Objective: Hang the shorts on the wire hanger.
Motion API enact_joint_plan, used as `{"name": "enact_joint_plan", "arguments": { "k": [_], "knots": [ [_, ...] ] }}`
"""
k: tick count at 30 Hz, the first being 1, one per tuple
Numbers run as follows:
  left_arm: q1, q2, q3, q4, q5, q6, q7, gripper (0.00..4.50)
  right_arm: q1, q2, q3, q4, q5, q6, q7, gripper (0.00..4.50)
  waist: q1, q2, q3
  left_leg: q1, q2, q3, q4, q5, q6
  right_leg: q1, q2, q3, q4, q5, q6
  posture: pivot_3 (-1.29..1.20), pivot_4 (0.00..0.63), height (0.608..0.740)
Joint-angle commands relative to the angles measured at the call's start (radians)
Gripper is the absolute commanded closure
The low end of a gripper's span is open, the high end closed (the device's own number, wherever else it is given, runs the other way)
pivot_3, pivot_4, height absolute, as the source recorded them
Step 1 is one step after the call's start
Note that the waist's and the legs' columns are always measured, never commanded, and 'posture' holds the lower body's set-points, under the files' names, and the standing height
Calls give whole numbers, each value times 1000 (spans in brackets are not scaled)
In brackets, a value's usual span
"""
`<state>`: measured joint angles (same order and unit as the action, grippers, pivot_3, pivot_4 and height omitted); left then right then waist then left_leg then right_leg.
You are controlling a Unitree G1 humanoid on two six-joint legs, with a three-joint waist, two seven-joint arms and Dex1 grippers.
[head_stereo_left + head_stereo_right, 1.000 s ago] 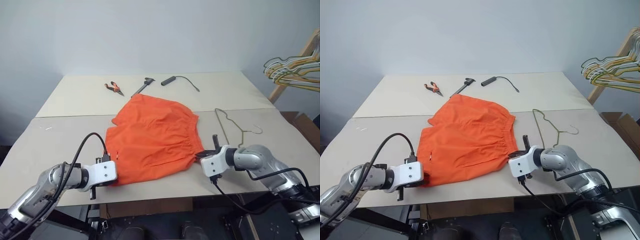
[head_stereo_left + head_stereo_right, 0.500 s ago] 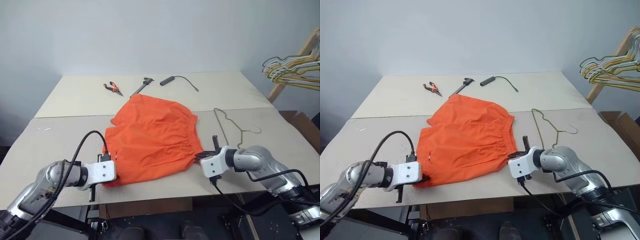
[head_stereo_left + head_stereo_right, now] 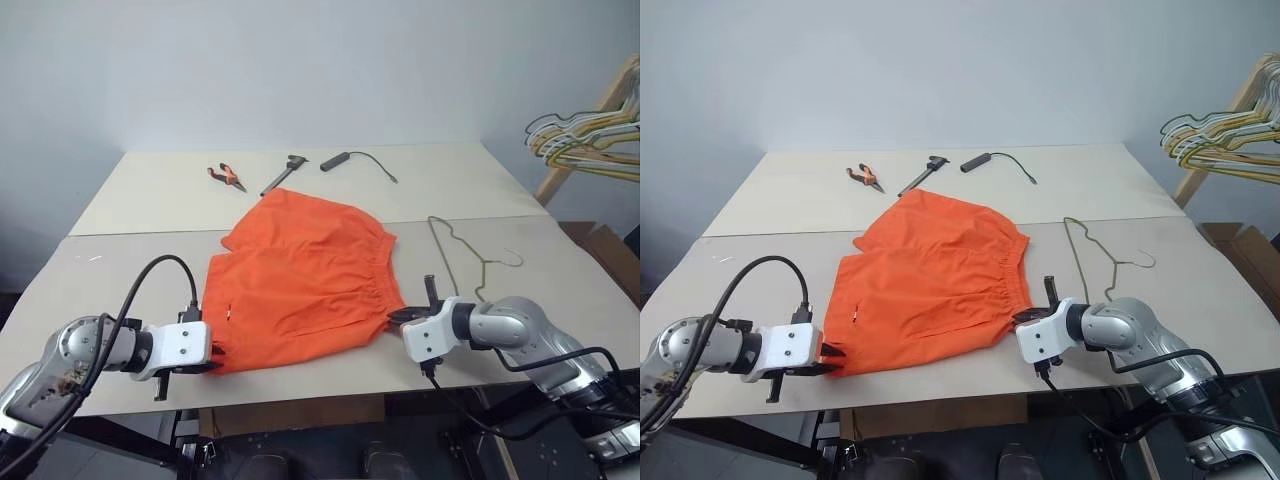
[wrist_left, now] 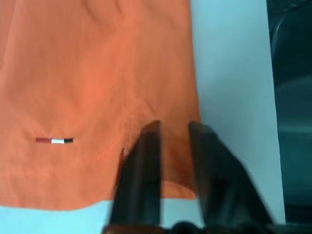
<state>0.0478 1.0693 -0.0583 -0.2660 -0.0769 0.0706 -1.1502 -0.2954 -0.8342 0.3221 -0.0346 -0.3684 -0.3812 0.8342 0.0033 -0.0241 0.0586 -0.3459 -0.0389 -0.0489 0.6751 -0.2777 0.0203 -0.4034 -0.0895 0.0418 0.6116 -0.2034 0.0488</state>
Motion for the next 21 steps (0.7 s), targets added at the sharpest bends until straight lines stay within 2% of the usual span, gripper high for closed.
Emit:
{"name": "enact_joint_plan", "arguments": {
  "k": [1,6,9,11,12,15,21],
  "knots": [
    [2,-6,-36,6,101,-77,45,2276,-3,-3,-37,-35,30,8,2,4500,-1,0,0,0,0,0,0,0,0,0,0,0,0,0,0,20,34,740],
    [-22,-41,-79,46,239,-69,139,694,1,-7,-41,-43,35,14,9,4500,3,2,-1,1,0,1,0,0,0,2,0,0,0,0,0,18,30,740],
    [-47,-72,-94,62,282,-18,175,694,2,-8,-42,-48,37,17,14,4500,8,6,-2,5,0,2,0,0,0,5,0,0,0,0,1,16,25,740],
    [-64,-90,-102,66,284,28,173,694,2,-9,-42,-51,40,19,18,4500,8,7,-2,11,0,4,-1,0,0,13,0,0,0,-7,10,12,23,740],
    [-69,-90,-106,68,283,26,165,694,3,-10,-42,-53,40,19,19,4500,8,8,-3,12,0,3,0,0,1,14,0,0,0,-8,11,13,23,740],
    [-74,-90,-109,65,279,24,159,1329,3,-12,-43,-53,42,19,20,4500,6,10,-4,13,1,2,-1,0,1,14,0,0,0,-8,11,11,23,740],
    [-95,-89,-102,73,264,38,157,3275,1,-13,-41,-52,44,18,22,4500,6,10,-4,12,1,-1,-1,-2,2,13,0,0,0,-8,9,13,20,740]
  ]
}}
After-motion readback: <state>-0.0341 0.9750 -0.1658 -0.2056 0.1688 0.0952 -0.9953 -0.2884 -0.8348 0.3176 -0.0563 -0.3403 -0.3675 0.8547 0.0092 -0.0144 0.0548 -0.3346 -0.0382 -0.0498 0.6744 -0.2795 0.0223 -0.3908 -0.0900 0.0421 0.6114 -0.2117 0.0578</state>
